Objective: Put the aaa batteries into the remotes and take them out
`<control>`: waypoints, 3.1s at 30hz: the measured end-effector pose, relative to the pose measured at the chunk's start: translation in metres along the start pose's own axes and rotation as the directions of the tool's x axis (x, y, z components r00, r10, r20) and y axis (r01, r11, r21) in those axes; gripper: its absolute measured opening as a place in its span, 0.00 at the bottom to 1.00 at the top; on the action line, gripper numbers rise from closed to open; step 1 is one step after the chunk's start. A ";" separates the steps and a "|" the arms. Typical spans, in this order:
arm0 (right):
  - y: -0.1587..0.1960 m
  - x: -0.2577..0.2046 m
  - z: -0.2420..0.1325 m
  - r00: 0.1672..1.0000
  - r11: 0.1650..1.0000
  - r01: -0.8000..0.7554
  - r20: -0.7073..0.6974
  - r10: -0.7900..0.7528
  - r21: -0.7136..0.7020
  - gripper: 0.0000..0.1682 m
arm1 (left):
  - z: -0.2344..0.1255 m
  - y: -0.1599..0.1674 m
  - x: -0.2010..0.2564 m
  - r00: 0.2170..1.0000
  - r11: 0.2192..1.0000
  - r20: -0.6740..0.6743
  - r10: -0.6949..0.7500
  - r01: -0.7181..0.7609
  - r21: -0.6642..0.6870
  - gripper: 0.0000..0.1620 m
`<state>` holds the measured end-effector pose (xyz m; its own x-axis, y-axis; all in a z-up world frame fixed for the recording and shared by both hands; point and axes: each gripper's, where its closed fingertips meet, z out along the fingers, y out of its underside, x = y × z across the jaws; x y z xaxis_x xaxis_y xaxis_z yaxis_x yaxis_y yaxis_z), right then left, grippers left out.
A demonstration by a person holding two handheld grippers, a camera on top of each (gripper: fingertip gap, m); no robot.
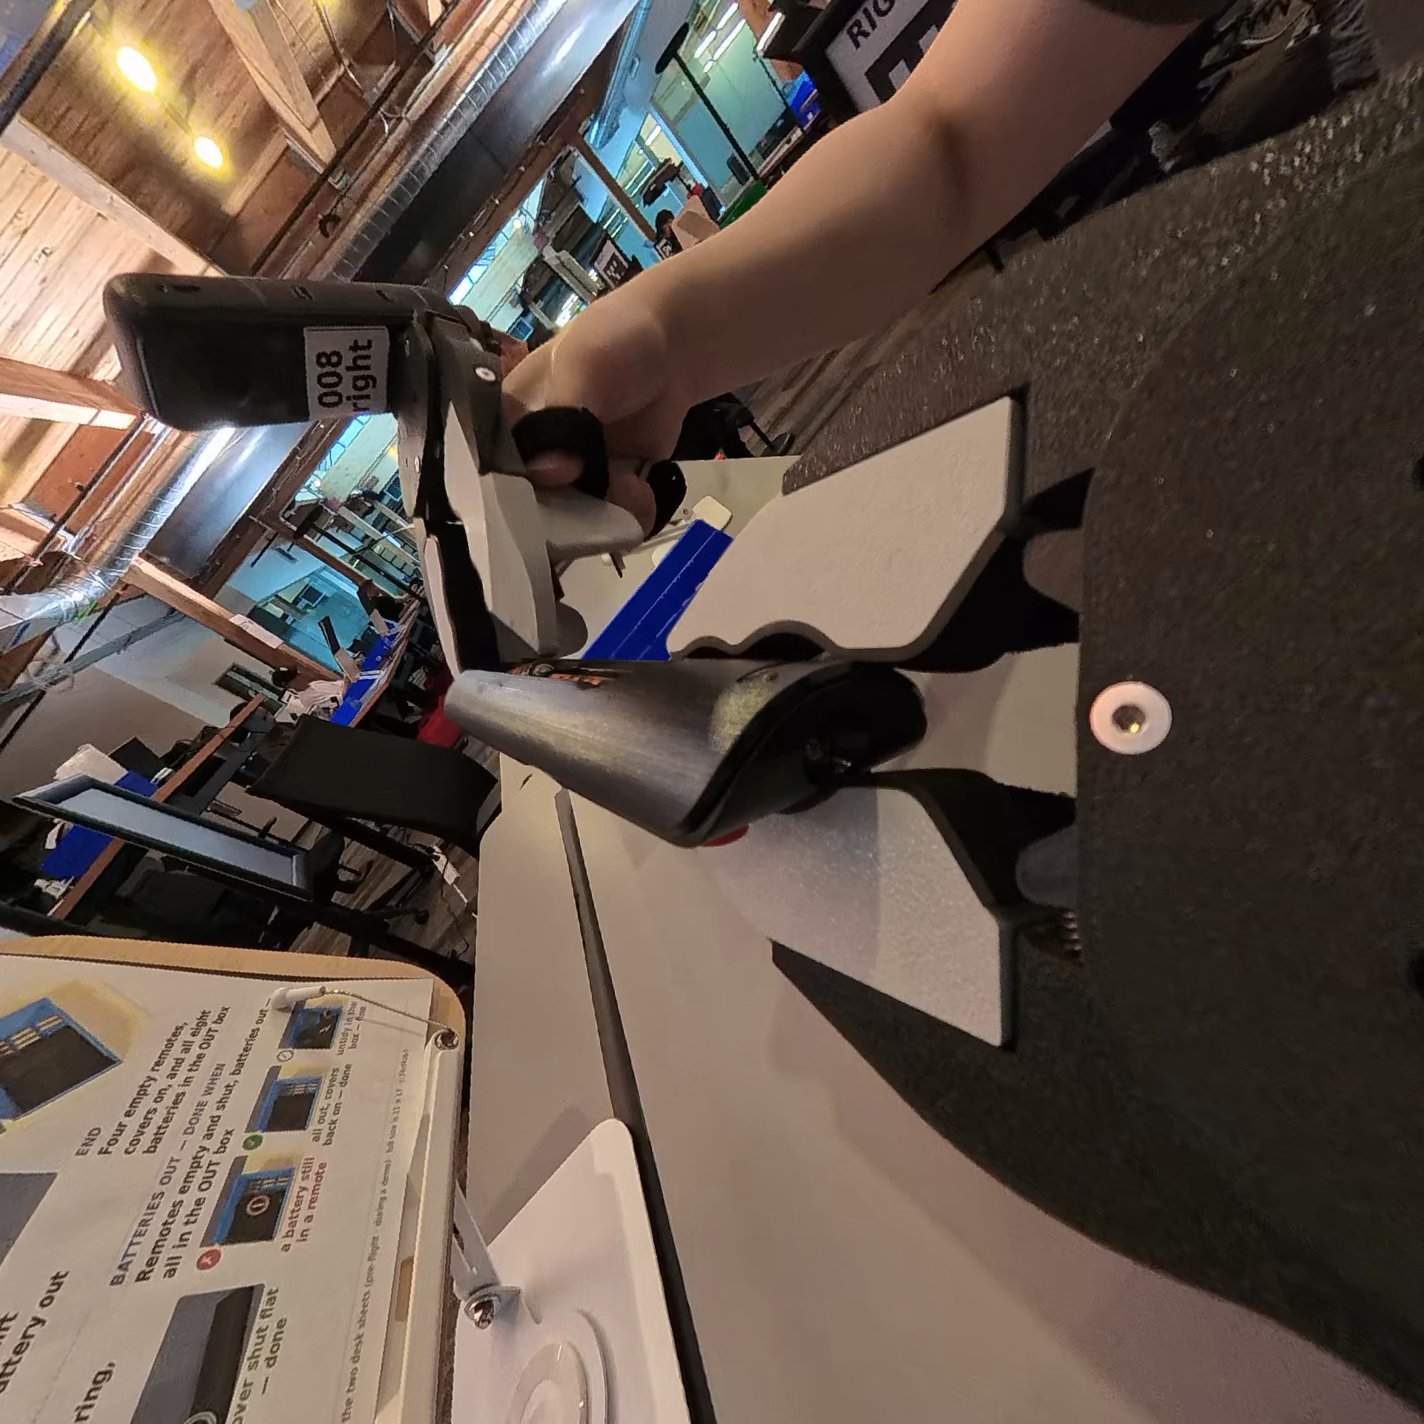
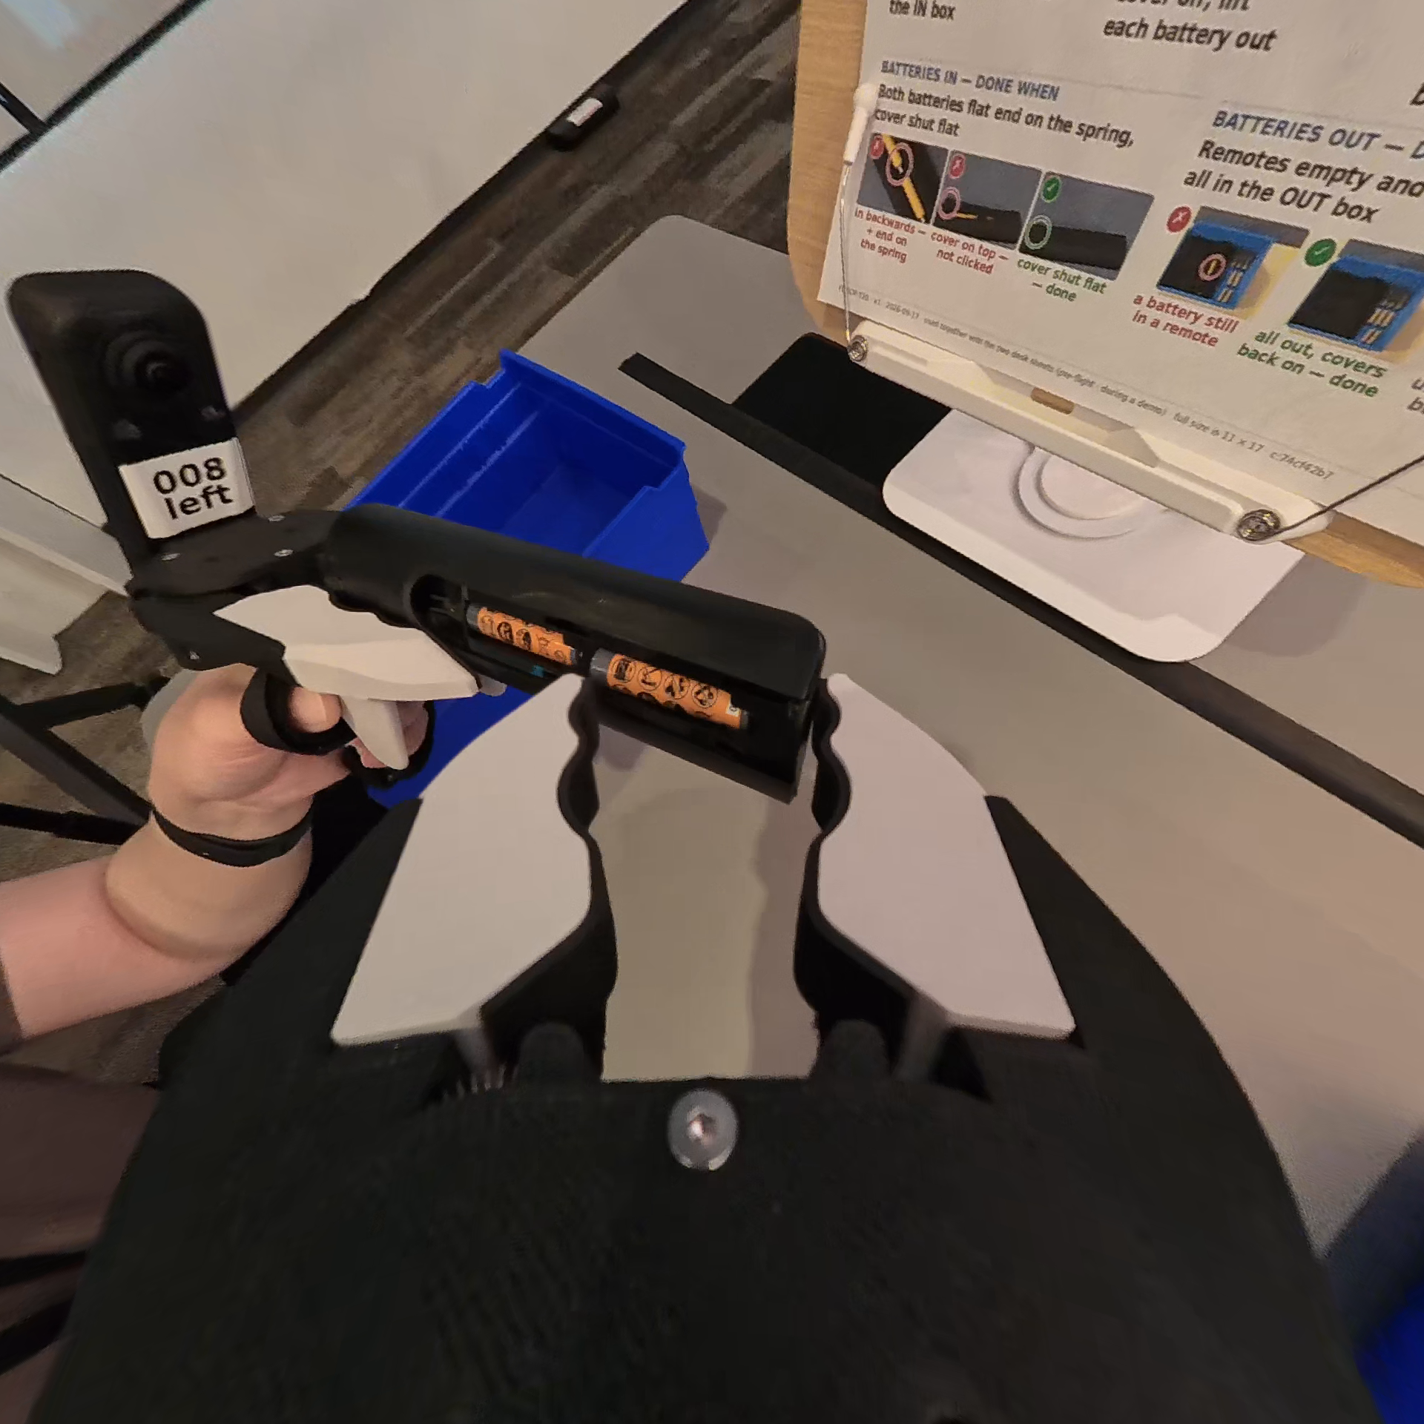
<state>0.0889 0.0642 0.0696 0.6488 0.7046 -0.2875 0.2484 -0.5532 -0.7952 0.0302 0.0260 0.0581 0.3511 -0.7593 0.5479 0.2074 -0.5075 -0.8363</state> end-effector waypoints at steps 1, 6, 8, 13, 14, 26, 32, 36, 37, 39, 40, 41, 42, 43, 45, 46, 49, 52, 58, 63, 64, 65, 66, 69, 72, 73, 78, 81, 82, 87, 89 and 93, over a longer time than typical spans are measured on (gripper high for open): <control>0.001 0.001 0.000 1.000 1.000 0.014 -0.008 -0.014 -0.006 0.31 | 0.001 0.001 0.000 1.000 1.000 0.004 0.005 -0.005 -0.003 0.16; 0.005 0.004 0.000 0.999 0.999 0.038 -0.027 -0.039 -0.017 0.30 | 0.002 0.002 0.000 1.000 1.000 0.010 0.024 -0.024 -0.013 0.15; 0.006 0.004 0.000 0.999 0.999 0.034 -0.027 -0.035 -0.022 0.30 | 0.002 0.003 0.001 0.998 0.998 0.028 0.058 -0.058 -0.021 0.15; 0.004 0.003 -0.004 0.999 0.999 -0.030 0.010 0.030 0.015 0.28 | 0.002 0.002 0.004 0.998 0.999 0.016 0.052 -0.052 -0.017 0.16; 0.005 0.006 -0.003 1.000 1.000 -0.024 -0.014 0.024 0.004 0.28 | 0.004 0.003 0.004 0.998 0.998 0.026 0.066 -0.065 -0.022 0.15; 0.009 0.014 -0.011 0.979 0.995 0.094 -0.180 -0.098 -0.029 0.29 | 0.011 0.011 0.004 0.996 0.996 0.035 0.086 -0.085 -0.039 0.15; 0.010 0.011 -0.018 0.970 0.991 0.130 -0.200 -0.134 -0.033 0.29 | 0.011 0.011 0.008 0.998 0.997 -0.007 0.060 -0.060 -0.038 0.15; 0.020 0.013 -0.044 0.944 0.968 0.250 -0.233 -0.234 0.039 0.34 | 0.002 0.003 -0.003 0.998 0.999 -0.042 -0.039 0.039 -0.003 0.15; 0.034 0.020 -0.049 0.932 0.963 0.266 -0.263 -0.248 0.035 0.34 | -0.002 -0.001 -0.005 0.996 0.997 -0.060 -0.071 0.072 0.008 0.15; 0.080 0.042 -0.052 0.912 0.971 0.237 -0.338 -0.232 -0.027 0.33 | -0.011 -0.010 -0.008 0.987 0.991 -0.099 -0.126 0.129 0.032 0.15; 0.109 0.057 -0.050 0.901 0.981 0.184 -0.389 -0.194 -0.065 0.33 | -0.015 -0.014 -0.010 0.985 0.989 -0.106 -0.138 0.143 0.038 0.15; 0.137 0.071 -0.048 0.884 0.988 0.131 -0.440 -0.156 -0.086 0.33 | -0.019 -0.017 -0.013 0.985 0.988 -0.101 -0.140 0.145 0.046 0.15; 0.162 0.083 -0.046 0.860 0.992 0.090 -0.495 -0.123 -0.090 0.33 | -0.023 -0.020 -0.015 0.986 0.988 -0.093 -0.137 0.143 0.057 0.15; 0.184 0.095 -0.045 0.827 0.995 0.058 -0.554 -0.096 -0.086 0.33 | -0.026 -0.023 -0.016 0.987 0.988 -0.089 -0.135 0.141 0.066 0.15; 0.217 0.111 -0.046 0.767 0.998 0.015 -0.640 -0.050 -0.059 0.31 | -0.030 -0.025 -0.016 0.986 0.987 -0.096 -0.137 0.143 0.066 0.15; 0.230 0.114 -0.044 0.760 0.999 -0.021 -0.649 -0.011 -0.042 0.31 | -0.032 -0.027 -0.015 0.985 0.987 -0.101 -0.139 0.146 0.073 0.15; 0.253 0.113 -0.033 0.792 0.991 -0.129 -0.599 0.115 0.019 0.30 | -0.032 -0.027 -0.012 0.984 0.987 -0.111 -0.138 0.147 0.071 0.15; 0.265 0.118 -0.032 0.776 0.988 -0.156 -0.619 0.121 -0.002 0.26 | -0.030 -0.025 -0.011 0.983 0.986 -0.118 -0.144 0.152 0.063 0.15; 0.270 0.119 -0.025 0.803 0.988 -0.149 -0.588 0.097 -0.039 0.13 | -0.023 -0.018 -0.005 0.980 0.988 -0.138 -0.146 0.150 0.022 0.15; 0.269 0.113 -0.032 0.825 0.993 -0.064 -0.565 -0.002 -0.096 0.13 | -0.018 -0.010 0.005 0.974 0.992 -0.187 -0.126 0.122 -0.032 0.15; 0.265 0.110 -0.037 0.824 0.995 -0.032 -0.566 -0.030 -0.100 0.12 | -0.016 -0.006 0.006 0.975 0.992 -0.187 -0.123 0.115 -0.055 0.15; 0.261 0.108 -0.045 0.818 0.995 -0.001 -0.573 -0.058 -0.103 0.13 | -0.012 0.000 0.007 0.975 0.990 -0.184 -0.127 0.113 -0.083 0.15; 0.255 0.105 -0.054 0.810 0.994 0.034 -0.579 -0.089 -0.105 0.12 | -0.008 0.006 0.008 0.974 0.987 -0.185 -0.134 0.115 -0.111 0.15; 0.227 0.092 -0.091 0.800 0.985 0.151 -0.575 -0.170 -0.081 0.12 | 0.005 0.025 0.014 0.960 0.972 -0.206 -0.188 0.152 -0.181 0.15; 0.192 0.078 -0.139 0.802 0.965 0.263 -0.550 -0.232 -0.024 0.12 | 0.019 0.048 0.024 0.934 0.942 -0.247 -0.260 0.189 -0.277 0.15; 0.177 0.065 -0.151 0.822 0.943 0.334 -0.496 -0.281 0.018 0.12 | 0.023 0.055 0.028 0.924 0.932 -0.259 -0.281 0.198 -0.303 0.15; 0.133 0.006 -0.177 0.786 0.792 0.603 -0.240 -0.570 0.093 0.12 | 0.043 0.091 0.042 0.903 0.888 -0.274 -0.330 0.199 -0.415 0.15; 0.140 -0.006 -0.160 0.702 0.707 0.708 -0.114 -0.703 0.000 0.12 | 0.051 0.111 0.049 0.883 0.853 -0.278 -0.378 0.216 -0.475 0.15; 0.145 -0.004 -0.152 0.677 0.681 0.731 -0.081 -0.732 -0.047 0.12 | 0.054 0.118 0.051 0.873 0.839 -0.278 -0.401 0.228 -0.494 0.15; 0.165 0.008 -0.128 0.630 0.618 0.769 0.028 -0.776 -0.163 0.12 | 0.063 0.143 0.054 0.823 0.777 -0.269 -0.501 0.291 -0.558 0.15; 0.170 0.012 -0.123 0.638 0.620 0.762 0.054 -0.768 -0.185 0.12 | 0.065 0.147 0.053 0.797 0.758 -0.270 -0.540 0.321 -0.568 0.15; 0.177 0.021 -0.118 0.662 0.633 0.737 0.063 -0.747 -0.235 0.12 | 0.067 0.151 0.047 0.796 0.749 -0.248 -0.551 0.341 -0.568 0.15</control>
<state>0.2315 -0.0714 -0.0147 0.1983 0.9076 0.3701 0.8048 0.0648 -0.5900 0.1394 -0.0594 -0.0440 -0.0616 -0.4262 0.9025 -0.2435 -0.8705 -0.4277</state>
